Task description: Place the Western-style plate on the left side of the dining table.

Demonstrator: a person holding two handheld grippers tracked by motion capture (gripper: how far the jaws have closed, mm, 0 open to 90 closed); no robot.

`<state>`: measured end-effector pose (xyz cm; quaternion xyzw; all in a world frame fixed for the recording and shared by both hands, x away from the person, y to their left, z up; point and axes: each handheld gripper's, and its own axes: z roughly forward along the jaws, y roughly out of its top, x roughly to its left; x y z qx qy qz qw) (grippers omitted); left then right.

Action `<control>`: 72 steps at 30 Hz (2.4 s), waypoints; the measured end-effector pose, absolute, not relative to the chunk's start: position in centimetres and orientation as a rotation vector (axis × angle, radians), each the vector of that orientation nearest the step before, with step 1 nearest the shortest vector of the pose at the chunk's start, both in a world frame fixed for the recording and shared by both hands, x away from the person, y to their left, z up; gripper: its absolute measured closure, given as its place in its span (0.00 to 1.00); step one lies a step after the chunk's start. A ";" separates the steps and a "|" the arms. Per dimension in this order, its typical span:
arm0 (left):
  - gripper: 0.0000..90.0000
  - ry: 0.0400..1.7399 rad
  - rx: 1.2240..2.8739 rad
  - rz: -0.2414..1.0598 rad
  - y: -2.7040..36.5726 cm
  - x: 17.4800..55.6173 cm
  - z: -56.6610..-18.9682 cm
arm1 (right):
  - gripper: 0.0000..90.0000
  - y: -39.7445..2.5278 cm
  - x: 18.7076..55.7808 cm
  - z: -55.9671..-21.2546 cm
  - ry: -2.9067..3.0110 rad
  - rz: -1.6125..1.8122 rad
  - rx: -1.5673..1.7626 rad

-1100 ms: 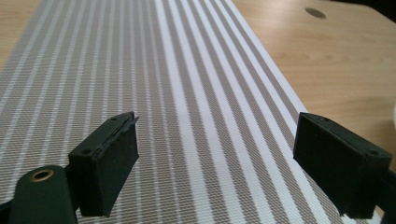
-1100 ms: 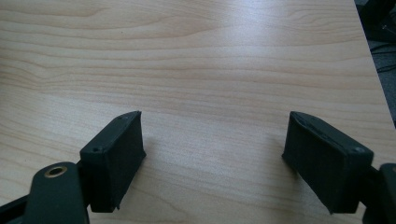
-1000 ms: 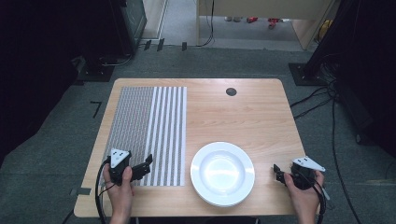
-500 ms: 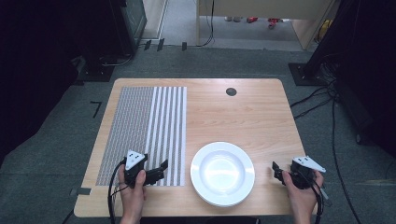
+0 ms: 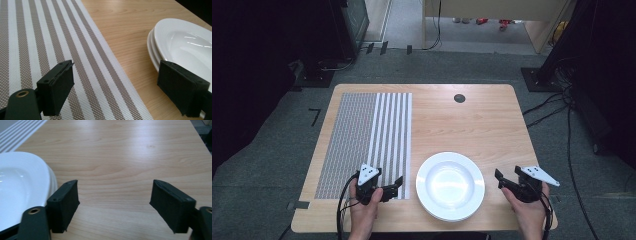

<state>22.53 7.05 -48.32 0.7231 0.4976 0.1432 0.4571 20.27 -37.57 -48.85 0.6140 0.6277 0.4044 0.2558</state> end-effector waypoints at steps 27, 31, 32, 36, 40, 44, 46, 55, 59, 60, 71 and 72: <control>0.38 1.075 1.824 0.217 3.7 20.9 -48.6 | 0.86 -33.9 19.9 -49.9 1.783 1.468 1.782; 0.46 1.058 1.835 0.185 3.2 20.8 -48.8 | 0.91 -34.3 19.8 -49.8 1.738 1.530 1.877; 0.47 1.053 1.841 0.164 2.9 20.7 -49.0 | 0.91 -34.4 19.8 -49.8 1.738 1.530 1.890; 0.52 1.048 1.844 0.099 2.6 20.8 -49.3 | 0.92 -34.6 19.7 -49.9 1.722 1.560 1.948; 0.53 1.038 1.844 0.044 2.3 20.8 -49.5 | 0.92 -34.8 19.7 -50.0 1.705 1.588 1.977; 0.52 1.039 1.848 0.041 1.9 20.8 -49.7 | 0.92 -35.0 19.7 -50.2 1.695 1.616 1.986; 0.54 1.046 1.843 0.039 1.9 20.9 -49.7 | 0.92 -35.0 19.7 -50.2 1.690 1.625 1.992; 0.58 1.061 1.840 0.072 1.7 20.8 -49.6 | 0.90 -35.0 19.8 -50.6 1.642 1.744 2.082; 0.58 1.058 1.831 0.077 1.8 20.8 -49.4 | 0.89 -34.9 19.9 -50.8 1.645 1.783 2.064; 0.58 1.057 1.831 0.078 1.8 20.8 -49.3 | 0.89 -34.8 19.9 -50.8 1.655 1.781 2.037; 0.58 1.067 1.805 0.072 2.0 20.9 -49.3 | 0.89 -34.7 19.7 -50.8 1.641 1.909 1.818; 0.58 1.067 1.805 0.072 2.0 20.9 -49.3 | 0.89 -34.7 19.7 -50.8 1.641 1.909 1.818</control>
